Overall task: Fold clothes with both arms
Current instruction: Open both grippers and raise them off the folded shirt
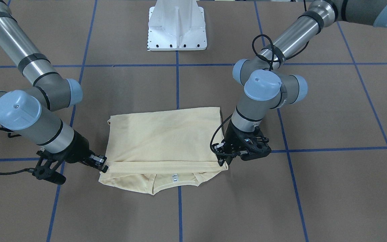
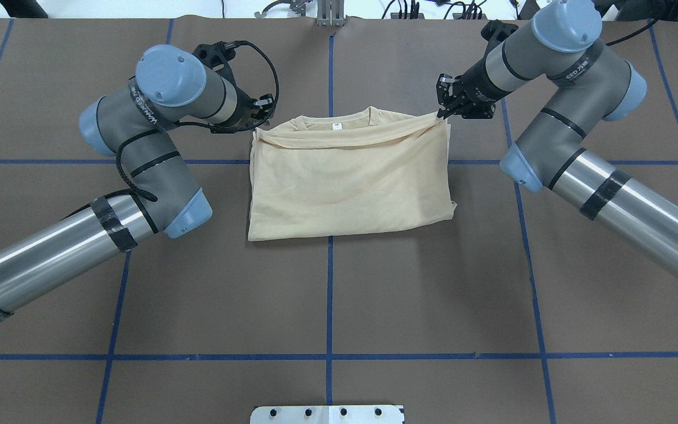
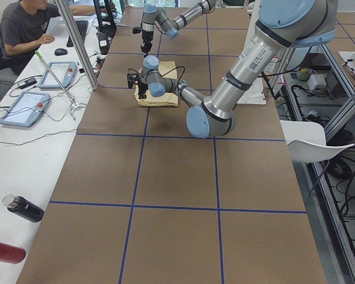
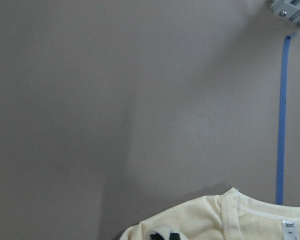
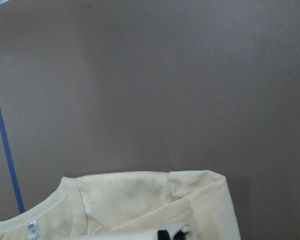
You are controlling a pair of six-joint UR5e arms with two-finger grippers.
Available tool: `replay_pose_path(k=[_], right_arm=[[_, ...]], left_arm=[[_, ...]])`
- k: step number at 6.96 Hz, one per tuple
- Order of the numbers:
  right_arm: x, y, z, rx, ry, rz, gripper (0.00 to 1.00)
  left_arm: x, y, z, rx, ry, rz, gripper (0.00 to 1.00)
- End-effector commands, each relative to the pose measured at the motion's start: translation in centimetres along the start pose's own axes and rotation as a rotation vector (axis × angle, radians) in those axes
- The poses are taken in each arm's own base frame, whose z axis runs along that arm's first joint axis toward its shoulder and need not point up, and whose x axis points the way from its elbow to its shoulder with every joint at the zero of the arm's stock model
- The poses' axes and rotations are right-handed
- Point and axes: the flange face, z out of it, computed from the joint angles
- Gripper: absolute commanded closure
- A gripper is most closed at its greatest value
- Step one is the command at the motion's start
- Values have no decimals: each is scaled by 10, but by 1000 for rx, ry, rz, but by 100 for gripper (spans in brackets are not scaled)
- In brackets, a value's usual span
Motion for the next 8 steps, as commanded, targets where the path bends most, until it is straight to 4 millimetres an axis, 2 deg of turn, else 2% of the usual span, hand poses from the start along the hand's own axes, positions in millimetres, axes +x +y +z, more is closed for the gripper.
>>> replay_pose_path(k=[1,4,5,6,7,8], right_arm=[[1,-4,2,35,8,1,1],[-1,-3,-1,36,2,16,1],[-3,6,-3,25,-8,42,1],[-14,28,-2,2,-24,67,1],[-10,49,-13,-14,-44,115,1],[10,71,-22,-28,-51,120,1]], left_arm=[[-2,-2,-1,4,2,2,0],[5,-1,-11,7,24,8,0],[9,-2,-18,11,36,10,0],[11,-4,-22,16,42,10,0],[14,-7,-30,23,54,9,0],[8,-6,-36,26,59,11,0]])
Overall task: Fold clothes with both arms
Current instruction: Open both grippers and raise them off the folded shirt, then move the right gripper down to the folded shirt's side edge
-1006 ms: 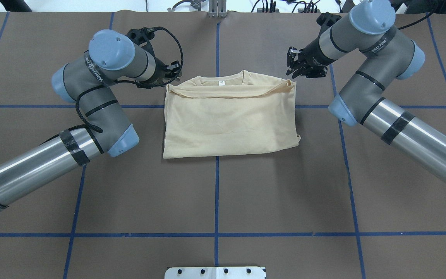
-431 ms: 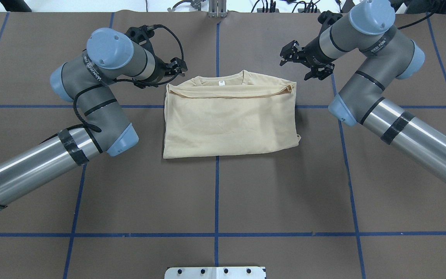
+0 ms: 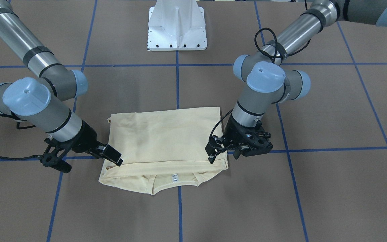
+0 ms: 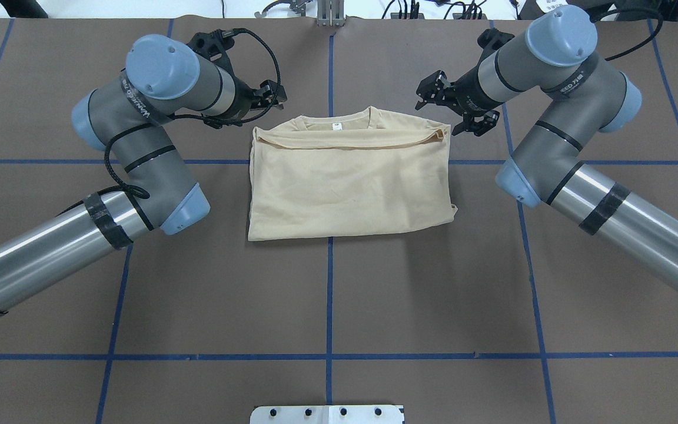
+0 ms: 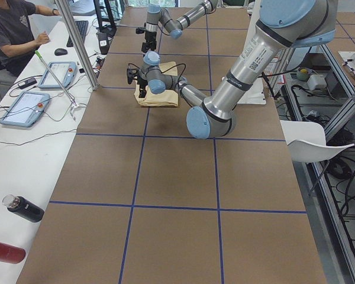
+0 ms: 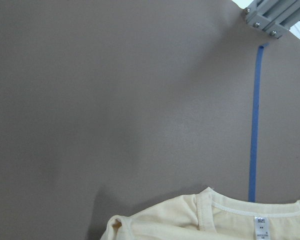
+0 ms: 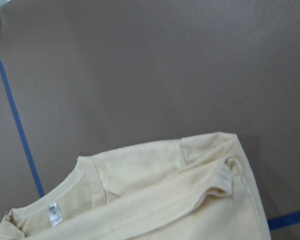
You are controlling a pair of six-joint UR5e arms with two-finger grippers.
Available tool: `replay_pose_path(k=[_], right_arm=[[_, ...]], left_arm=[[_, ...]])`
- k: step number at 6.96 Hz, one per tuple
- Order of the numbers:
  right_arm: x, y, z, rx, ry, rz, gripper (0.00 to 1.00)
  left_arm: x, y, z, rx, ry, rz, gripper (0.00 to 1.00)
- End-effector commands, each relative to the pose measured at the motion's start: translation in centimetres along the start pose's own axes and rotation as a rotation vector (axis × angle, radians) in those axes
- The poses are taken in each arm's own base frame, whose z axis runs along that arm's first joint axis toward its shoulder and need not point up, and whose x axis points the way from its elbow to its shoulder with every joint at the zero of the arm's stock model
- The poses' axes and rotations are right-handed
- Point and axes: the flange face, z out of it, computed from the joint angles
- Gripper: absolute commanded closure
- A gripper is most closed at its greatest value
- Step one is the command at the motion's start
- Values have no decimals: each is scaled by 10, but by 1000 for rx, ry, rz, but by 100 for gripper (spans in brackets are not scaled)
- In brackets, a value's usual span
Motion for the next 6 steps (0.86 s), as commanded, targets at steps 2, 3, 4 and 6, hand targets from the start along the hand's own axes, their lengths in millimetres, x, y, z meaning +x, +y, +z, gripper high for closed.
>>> replay_pose_path(k=[2,3,4,6], right_arm=[[57,41,-2,-38,30,39,1],[72,48,8,-51,53,41,1],[78,56,14,-63,65,38,1],[80,87,18,-100,65,47,1]], left_arm=[[-7,2,-15,6,20,1,0],[-9,3,-17,5,21,2,0],[-13,5,-18,3,20,2,0],[-12,5,-18,3,20,2,0]])
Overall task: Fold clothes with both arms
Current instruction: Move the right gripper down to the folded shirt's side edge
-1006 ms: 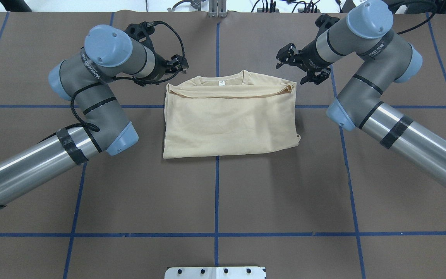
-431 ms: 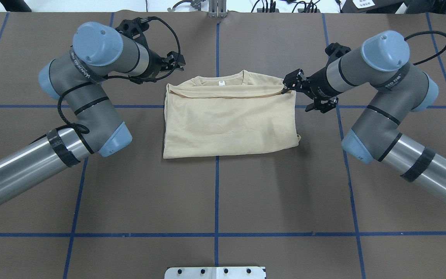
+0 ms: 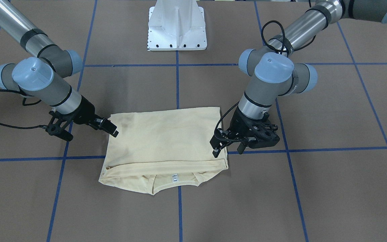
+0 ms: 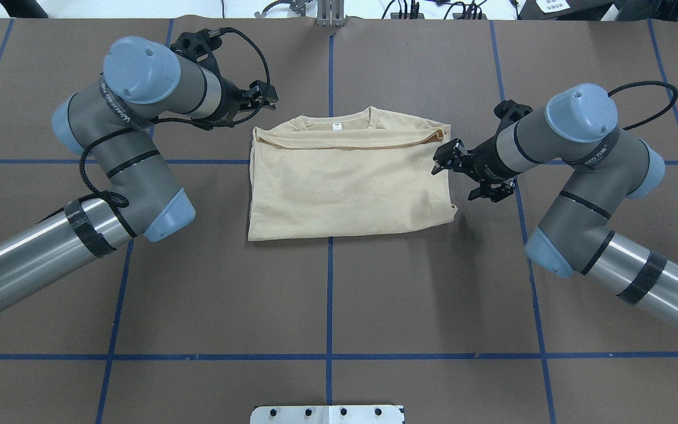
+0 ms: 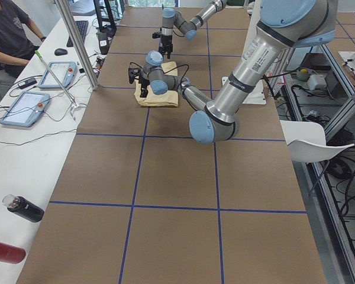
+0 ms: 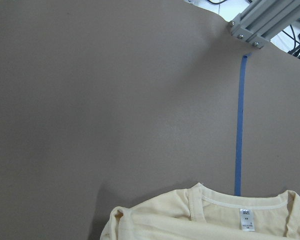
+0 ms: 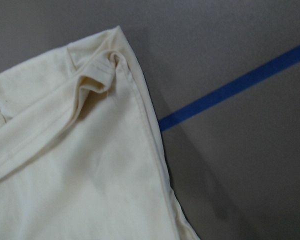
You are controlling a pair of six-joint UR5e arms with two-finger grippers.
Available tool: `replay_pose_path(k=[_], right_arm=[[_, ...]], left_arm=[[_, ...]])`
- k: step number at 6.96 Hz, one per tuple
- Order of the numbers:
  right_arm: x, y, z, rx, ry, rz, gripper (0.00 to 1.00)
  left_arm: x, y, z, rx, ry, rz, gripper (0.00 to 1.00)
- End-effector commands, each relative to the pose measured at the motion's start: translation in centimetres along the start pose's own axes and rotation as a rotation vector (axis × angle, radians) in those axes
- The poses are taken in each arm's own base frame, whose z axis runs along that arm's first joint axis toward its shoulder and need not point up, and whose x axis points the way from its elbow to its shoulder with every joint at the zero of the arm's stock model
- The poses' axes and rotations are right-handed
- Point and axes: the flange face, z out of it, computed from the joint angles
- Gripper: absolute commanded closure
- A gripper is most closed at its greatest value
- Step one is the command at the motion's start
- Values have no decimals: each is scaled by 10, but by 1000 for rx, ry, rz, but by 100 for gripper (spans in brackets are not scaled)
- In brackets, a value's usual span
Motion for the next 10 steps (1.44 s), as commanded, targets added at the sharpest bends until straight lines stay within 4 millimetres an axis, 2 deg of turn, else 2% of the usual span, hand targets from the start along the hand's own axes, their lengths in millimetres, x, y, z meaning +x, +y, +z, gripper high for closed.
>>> replay_pose_path(k=[1,3,6,7,9,10], right_arm=[[12,38,8,-47,10,-8,1],[18,53,22,-56,28,-19,1],[19,52,27,-39,32,-19,3],[19,52,27,-39,32,-19,19],[18,50,24,-35,28,-18,100],[16,48,20,-42,24,-16,100]], left_arm=[[0,0,-1,0,1,0,0],[0,0,-1,-2,1,0,0],[-1,0,0,-2,0,-1,0],[-1,0,0,-2,0,-1,0],[-2,-1,0,1,-2,-3,0],[-2,-1,0,1,-3,-7,0]])
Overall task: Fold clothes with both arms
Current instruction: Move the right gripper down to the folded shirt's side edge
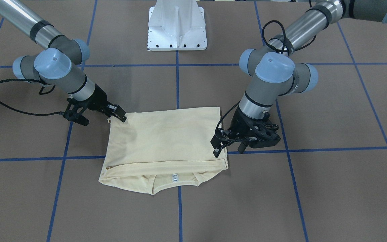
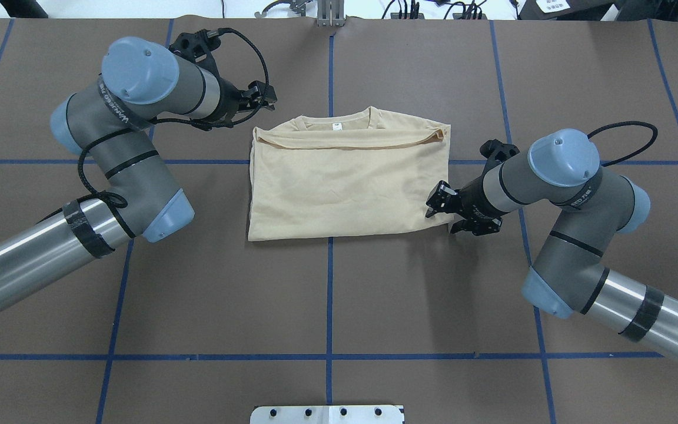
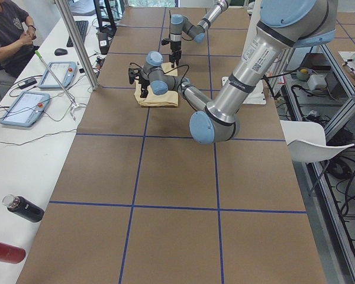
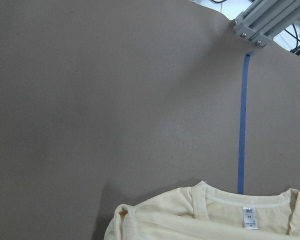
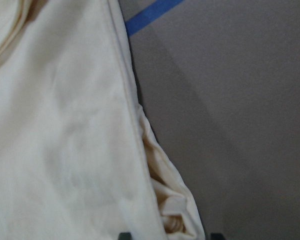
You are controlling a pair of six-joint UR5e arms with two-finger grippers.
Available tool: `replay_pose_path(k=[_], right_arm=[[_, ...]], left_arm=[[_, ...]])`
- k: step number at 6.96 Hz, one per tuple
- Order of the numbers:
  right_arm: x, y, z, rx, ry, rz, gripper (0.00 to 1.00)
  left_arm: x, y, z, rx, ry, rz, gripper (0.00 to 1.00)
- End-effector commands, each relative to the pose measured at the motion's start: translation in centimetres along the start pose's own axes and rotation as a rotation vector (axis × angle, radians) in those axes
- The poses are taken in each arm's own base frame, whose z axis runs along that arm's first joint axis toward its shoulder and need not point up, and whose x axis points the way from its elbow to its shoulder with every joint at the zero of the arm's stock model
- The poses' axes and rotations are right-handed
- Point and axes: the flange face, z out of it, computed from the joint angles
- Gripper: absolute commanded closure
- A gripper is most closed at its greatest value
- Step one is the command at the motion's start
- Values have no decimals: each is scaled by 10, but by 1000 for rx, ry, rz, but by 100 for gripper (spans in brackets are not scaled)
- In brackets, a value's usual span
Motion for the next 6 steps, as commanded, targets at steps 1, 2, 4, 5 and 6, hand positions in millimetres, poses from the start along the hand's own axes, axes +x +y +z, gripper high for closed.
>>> replay_pose_path(k=[1,2,4,5,6], right_arm=[[-2,-5,-10,-30,-6,8,100],[-2,-5,-14,-47,-9,8,100],[-7,3,-18,-76,-19,-2,100],[-13,20,-24,-132,-27,22,100],[-20,43,-29,-210,-29,42,100]], left_arm=[[-1,0,0,0,-3,-4,0],[-5,1,2,-2,-7,-4,0],[-5,1,2,-2,-7,-4,0],[-5,1,2,-2,-7,-4,0],[-6,1,2,-2,-9,-4,0]])
